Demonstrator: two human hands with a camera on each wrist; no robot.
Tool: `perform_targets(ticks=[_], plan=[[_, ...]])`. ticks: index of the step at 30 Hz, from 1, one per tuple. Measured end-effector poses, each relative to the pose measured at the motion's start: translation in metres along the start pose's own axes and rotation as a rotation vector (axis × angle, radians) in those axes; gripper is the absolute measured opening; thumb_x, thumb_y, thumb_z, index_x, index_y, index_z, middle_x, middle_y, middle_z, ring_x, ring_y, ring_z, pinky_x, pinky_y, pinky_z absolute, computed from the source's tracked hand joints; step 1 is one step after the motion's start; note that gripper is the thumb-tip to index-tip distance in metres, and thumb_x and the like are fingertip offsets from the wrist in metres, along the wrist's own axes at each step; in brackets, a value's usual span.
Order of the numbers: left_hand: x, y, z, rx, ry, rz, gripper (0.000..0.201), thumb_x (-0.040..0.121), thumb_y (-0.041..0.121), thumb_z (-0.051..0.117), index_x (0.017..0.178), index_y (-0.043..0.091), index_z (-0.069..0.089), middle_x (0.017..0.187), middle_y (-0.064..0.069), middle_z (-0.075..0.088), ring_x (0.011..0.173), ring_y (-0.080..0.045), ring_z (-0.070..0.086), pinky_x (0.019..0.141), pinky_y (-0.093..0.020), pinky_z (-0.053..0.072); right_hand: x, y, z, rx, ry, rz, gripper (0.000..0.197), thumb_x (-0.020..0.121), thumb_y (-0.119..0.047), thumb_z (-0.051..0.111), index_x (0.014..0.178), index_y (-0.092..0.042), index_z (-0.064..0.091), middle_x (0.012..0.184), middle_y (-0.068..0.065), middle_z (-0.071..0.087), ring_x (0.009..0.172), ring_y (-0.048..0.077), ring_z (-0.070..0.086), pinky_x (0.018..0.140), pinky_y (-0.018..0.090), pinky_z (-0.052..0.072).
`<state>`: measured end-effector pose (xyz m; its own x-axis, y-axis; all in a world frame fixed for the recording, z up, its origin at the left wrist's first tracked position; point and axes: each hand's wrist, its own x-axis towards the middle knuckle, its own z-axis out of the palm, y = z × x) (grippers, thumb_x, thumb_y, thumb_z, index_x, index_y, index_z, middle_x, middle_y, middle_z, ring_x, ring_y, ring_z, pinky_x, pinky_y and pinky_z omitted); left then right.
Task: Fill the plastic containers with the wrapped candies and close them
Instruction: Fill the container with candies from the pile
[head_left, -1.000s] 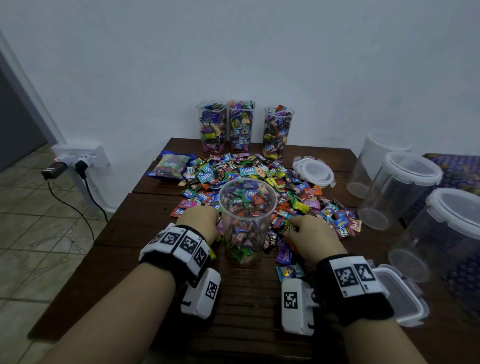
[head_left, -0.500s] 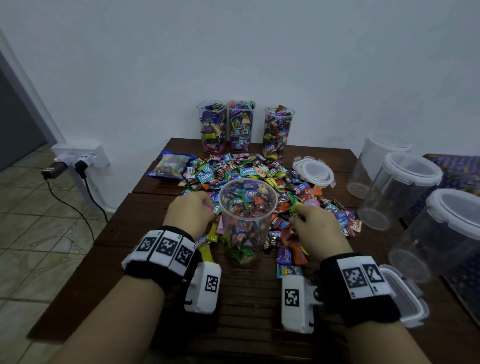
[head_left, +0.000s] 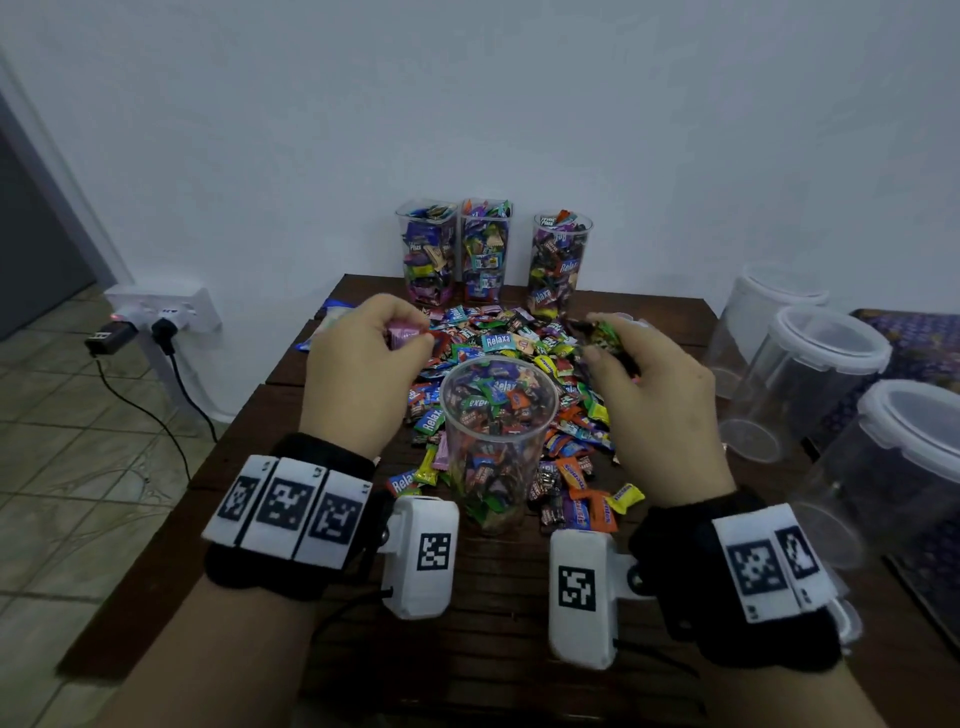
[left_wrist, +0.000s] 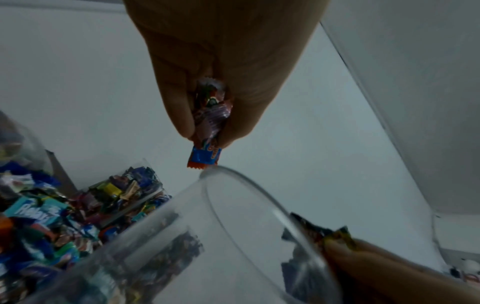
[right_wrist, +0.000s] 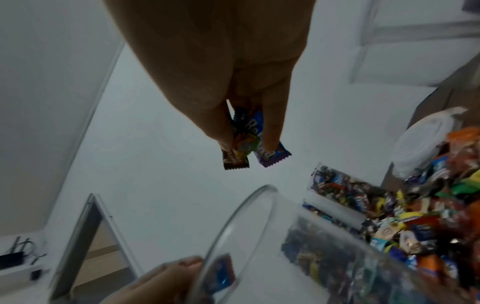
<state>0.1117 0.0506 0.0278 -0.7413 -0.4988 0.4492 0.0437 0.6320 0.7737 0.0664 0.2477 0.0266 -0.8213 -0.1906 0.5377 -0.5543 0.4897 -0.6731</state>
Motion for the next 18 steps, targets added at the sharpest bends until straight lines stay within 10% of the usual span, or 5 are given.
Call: perform_targets(ticks=[5, 13, 18], plan=[[0.0, 0.011, 0.0, -0.029, -0.005, 0.05, 0.009, 0.084, 0.018, 0.066, 0.082, 0.027, 0.063, 0.07, 0.015, 0.057, 0.074, -0.019, 0.056, 0.074, -0.038, 0.049, -0.003, -0.015, 0.012, 0.069, 0.001, -0.173, 0.031, 0.086, -0.014, 0.056, 0.116, -0.01, 0.066, 0.094, -0.008, 0.057, 0.084, -0.009, 0.044, 0.078, -0.002, 0.031], [-0.004, 0.015, 0.005, -0.089, -0.052, 0.124, 0.009, 0.085, 0.014, 0.066, 0.085, 0.023, 0.063, 0.079, 0.015, 0.059, 0.068, 0.005, 0.052, 0.062, -0.009, 0.04, -0.01, -0.017, 0.028, 0.062, -0.143, -0.164, 0.036, 0.087, -0.012, 0.058, 0.123, -0.013, 0.061, 0.116, 0.003, 0.064, 0.103, 0.007, 0.052, 0.089, 0.019, 0.039], [-0.004, 0.015, 0.007, -0.105, -0.067, 0.143, 0.013, 0.084, 0.013, 0.066, 0.084, 0.026, 0.062, 0.081, 0.012, 0.061, 0.07, 0.001, 0.053, 0.066, -0.014, 0.042, -0.012, -0.016, 0.029, 0.143, -0.112, -0.096, 0.039, 0.086, -0.019, 0.053, 0.124, -0.014, 0.06, 0.119, 0.001, 0.062, 0.109, 0.015, 0.058, 0.091, 0.04, 0.05]])
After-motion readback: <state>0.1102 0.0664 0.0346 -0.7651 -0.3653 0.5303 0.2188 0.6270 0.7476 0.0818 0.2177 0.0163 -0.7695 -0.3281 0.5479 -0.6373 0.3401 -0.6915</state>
